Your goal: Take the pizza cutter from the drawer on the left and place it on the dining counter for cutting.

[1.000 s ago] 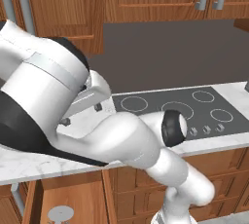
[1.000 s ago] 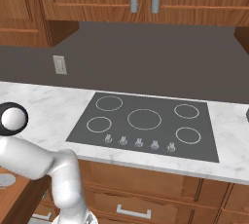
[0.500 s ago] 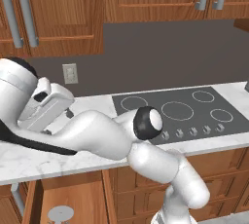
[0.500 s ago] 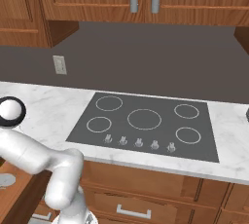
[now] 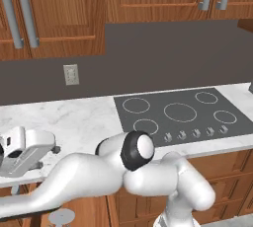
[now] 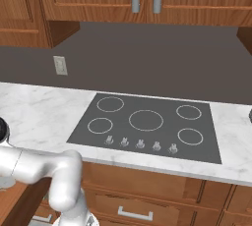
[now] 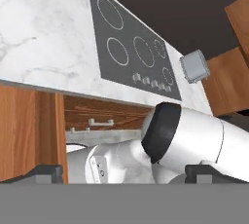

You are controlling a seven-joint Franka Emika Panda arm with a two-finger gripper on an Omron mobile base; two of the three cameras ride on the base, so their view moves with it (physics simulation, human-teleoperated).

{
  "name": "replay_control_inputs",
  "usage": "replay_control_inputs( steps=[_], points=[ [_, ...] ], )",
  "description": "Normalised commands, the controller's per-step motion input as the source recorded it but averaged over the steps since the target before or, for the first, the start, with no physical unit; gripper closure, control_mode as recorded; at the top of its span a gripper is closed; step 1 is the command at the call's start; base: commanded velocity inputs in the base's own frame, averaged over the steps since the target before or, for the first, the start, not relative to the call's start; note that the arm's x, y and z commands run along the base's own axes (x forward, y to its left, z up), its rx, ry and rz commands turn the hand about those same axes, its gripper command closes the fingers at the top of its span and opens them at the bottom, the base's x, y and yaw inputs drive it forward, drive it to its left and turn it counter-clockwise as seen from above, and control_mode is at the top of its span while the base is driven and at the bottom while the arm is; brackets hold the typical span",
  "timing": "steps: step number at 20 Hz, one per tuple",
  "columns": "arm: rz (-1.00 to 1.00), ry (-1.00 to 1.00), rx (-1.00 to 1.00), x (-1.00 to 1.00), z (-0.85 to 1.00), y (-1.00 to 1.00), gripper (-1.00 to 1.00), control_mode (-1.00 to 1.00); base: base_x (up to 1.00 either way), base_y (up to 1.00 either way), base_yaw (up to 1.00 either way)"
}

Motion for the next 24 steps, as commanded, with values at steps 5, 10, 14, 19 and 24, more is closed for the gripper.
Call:
replay_control_inputs(
  steps=[5,10,14,19,24],
  points=[
    [-0.25,-0.34,0.14,-0.73,-0.71,-0.1,-1.0,-1.0,0.0,0.0,0.0],
    [-0.23,-0.12,0.29,-0.33,-0.71,-0.17,-1.0,-1.0,0.0,0.0,0.0],
    [-0.05,-0.16,0.37,-0.18,-1.0,-0.16,-1.0,-1.0,0.0,0.0,0.0],
    [0.04,-0.05,0.55,0.15,-0.39,-0.52,-1.0,-1.0,0.0,0.0,0.0],
    [0.09,0.01,0.42,0.45,-0.28,-0.27,-1.0,-1.0,0.0,0.0,0.0]
  ],
)
